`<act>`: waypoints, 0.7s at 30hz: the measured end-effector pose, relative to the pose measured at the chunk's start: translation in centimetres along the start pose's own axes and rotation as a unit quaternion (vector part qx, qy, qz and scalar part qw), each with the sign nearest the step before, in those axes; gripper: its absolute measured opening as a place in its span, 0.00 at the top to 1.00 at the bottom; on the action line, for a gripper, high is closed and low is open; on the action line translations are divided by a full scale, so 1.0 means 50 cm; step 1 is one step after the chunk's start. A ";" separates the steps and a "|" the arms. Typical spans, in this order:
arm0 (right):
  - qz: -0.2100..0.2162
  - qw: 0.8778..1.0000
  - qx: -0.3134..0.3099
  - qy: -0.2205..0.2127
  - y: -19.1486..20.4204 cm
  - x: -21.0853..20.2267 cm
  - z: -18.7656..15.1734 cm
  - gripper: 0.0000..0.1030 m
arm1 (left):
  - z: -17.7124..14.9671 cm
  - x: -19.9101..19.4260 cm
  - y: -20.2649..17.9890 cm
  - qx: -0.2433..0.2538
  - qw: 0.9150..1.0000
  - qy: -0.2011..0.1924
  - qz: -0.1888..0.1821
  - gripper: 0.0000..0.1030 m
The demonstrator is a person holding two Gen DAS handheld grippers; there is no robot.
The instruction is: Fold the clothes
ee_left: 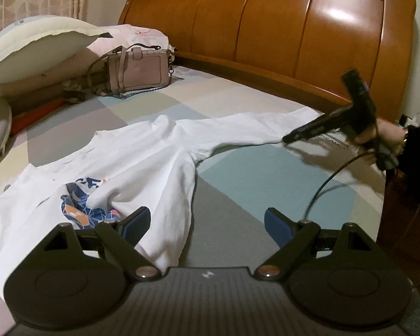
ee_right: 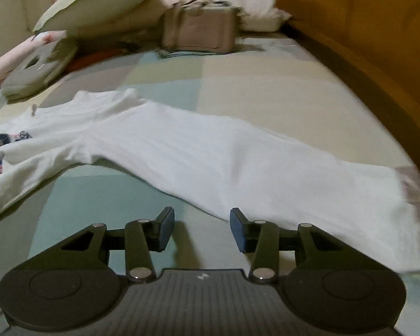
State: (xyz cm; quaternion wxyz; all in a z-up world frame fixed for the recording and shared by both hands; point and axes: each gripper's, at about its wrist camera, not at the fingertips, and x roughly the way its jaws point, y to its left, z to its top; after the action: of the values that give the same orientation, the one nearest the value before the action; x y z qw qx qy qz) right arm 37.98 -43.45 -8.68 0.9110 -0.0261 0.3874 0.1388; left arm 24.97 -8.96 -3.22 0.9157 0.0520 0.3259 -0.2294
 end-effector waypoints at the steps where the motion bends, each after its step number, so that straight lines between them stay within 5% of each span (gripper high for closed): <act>1: -0.012 1.000 0.007 -0.014 -0.022 -0.009 0.004 0.51 | 0.002 0.001 -0.004 0.001 1.000 0.001 0.000 0.14; 7: -0.076 0.988 0.129 -0.043 -0.196 0.004 0.002 0.49 | 0.008 0.014 -0.029 0.012 1.000 0.009 -0.002 0.14; 10: -0.076 0.980 0.178 -0.048 -0.246 -0.009 -0.039 0.56 | 0.007 0.018 -0.037 0.017 1.000 0.016 -0.003 0.14; 13: -0.075 0.971 0.209 -0.085 -0.263 -0.069 -0.074 0.55 | 0.006 0.024 -0.040 0.020 1.000 0.022 -0.003 0.14; 16: -0.120 0.959 0.231 -0.112 -0.285 -0.104 -0.091 0.55 | 0.009 0.033 -0.048 0.021 0.999 0.024 -0.005 0.14; 21: -0.155 0.950 0.253 -0.094 -0.310 -0.057 -0.086 0.58 | 0.010 0.034 -0.076 0.032 0.999 0.023 -0.021 0.14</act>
State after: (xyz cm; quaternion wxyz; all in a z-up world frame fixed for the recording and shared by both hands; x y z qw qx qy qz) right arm 37.33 -59.68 -10.61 0.9303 0.1587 0.3137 -0.1046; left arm 24.71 -13.12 -3.66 0.9009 0.0799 0.3401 -0.2574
